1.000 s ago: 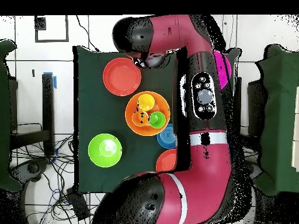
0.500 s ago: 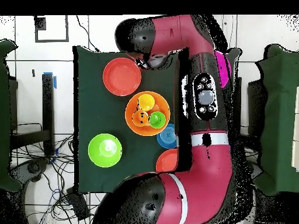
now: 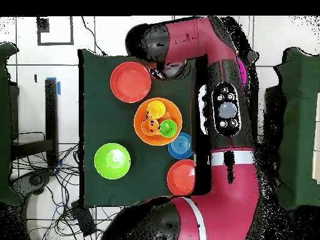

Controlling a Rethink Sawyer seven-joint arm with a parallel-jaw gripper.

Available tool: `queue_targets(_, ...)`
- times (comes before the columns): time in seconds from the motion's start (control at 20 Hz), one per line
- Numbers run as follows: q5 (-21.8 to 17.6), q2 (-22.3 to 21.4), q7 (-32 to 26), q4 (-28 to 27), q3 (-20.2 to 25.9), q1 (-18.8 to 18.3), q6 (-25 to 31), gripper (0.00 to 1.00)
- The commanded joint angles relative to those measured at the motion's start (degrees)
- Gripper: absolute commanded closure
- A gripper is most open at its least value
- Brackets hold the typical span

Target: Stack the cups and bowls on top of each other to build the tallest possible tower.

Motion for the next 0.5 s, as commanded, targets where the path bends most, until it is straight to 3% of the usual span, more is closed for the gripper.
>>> queue_targets(0.05,-3.3,-1.4,-16.8,7.5,-2.5,-0.6,3.2,0.00)
queue_targets(0.5,-4.1,0.0,-15.2,9.9,-3.7,0.2,1.4,0.00)
